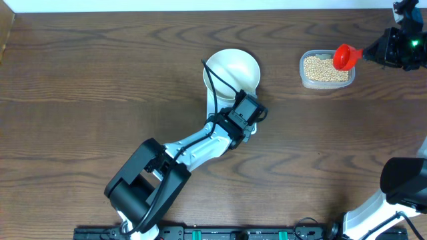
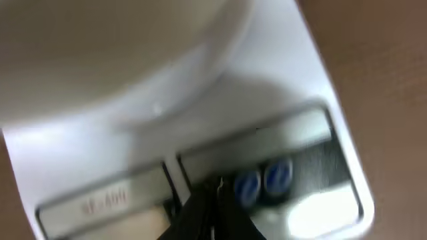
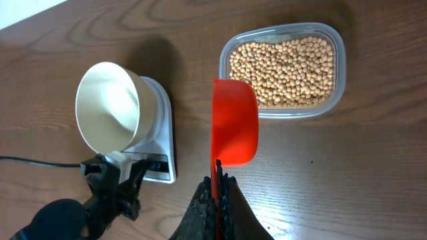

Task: Scoop item into bowl and weigh 50g on scale
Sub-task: 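Pull the left gripper back from the scale toward the left side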

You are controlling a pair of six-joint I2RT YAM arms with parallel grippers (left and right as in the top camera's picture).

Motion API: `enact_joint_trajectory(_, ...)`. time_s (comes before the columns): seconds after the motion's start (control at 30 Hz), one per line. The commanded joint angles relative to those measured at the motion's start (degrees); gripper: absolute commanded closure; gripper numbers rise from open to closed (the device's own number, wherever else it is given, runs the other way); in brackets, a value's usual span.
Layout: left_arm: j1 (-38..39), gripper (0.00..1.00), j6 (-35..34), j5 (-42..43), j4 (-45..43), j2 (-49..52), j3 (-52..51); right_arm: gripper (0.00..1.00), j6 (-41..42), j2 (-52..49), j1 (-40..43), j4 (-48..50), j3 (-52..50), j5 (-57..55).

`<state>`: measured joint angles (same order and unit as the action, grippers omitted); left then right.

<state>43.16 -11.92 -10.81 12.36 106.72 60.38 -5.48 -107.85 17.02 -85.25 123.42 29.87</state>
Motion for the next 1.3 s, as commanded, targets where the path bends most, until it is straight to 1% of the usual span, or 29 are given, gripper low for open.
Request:
enact_joint_trajectory(0.0, -0.5, 0.93, 0.8, 2.2, 3.0, -3.2, -3.0, 0.99, -1.0, -0.2, 0.2, 0.0, 0.5, 0.0)
enact_joint_trajectory(0.2, -0.5, 0.93, 0.7, 2.3, 7.9, -14.5, -3.0, 0.99, -1.0, -0.2, 0.2, -0.1, 0.5, 0.1)
enact_joint_trajectory(0.43, -0.5, 0.93, 0.5, 2.2, 12.2, -25.2, -3.0, 0.99, -1.0, -0.2, 0.2, -0.3, 0.5, 0.1)
enact_joint_trajectory(0.5, -1.0, 0.93, 0.1, 2.2, 12.9, -27.7, -3.0, 0.99, -1.0, -0.2, 0.2, -0.2, 0.5, 0.1)
enact_joint_trajectory(0.63, -4.5, 0.93, -3.0, 2.2, 14.1, -32.1, -3.0, 0.99, -1.3, -0.2, 0.2, 0.4, 0.4, 0.0)
enact_joint_trajectory(0.8, -13.7, 0.93, -3.4, 2.2, 13.2, -35.0, -3.0, 0.99, -1.3, -0.3, 0.0, 4.0, 0.1, 0.7)
enact_joint_trajectory(0.93, -25.0, 0.93, -3.5, 2.2, 10.6, -35.3, -3.0, 0.99, -2.4, -0.3, -1.4, 7.7, 0.1, 0.2)
enact_joint_trajectory(1.07, -35.2, 0.93, -6.1, 2.2, 8.3, -35.2, -3.0, 0.99, -2.5, -0.3, -1.7, 11.8, 0.1, 0.0)
enact_joint_trajectory(1.17, -41.7, 0.93, -6.5, 2.2, 5.4, -35.2, -3.0, 0.99, -2.5, -0.3, -1.7, 15.6, 0.1, 0.0)
enact_joint_trajectory(1.27, -46.9, 0.93, -10.1, 2.2, 2.3, -35.1, -3.0, 0.99, -2.5, -0.3, -1.7, 20.3, 0.1, 0.0)
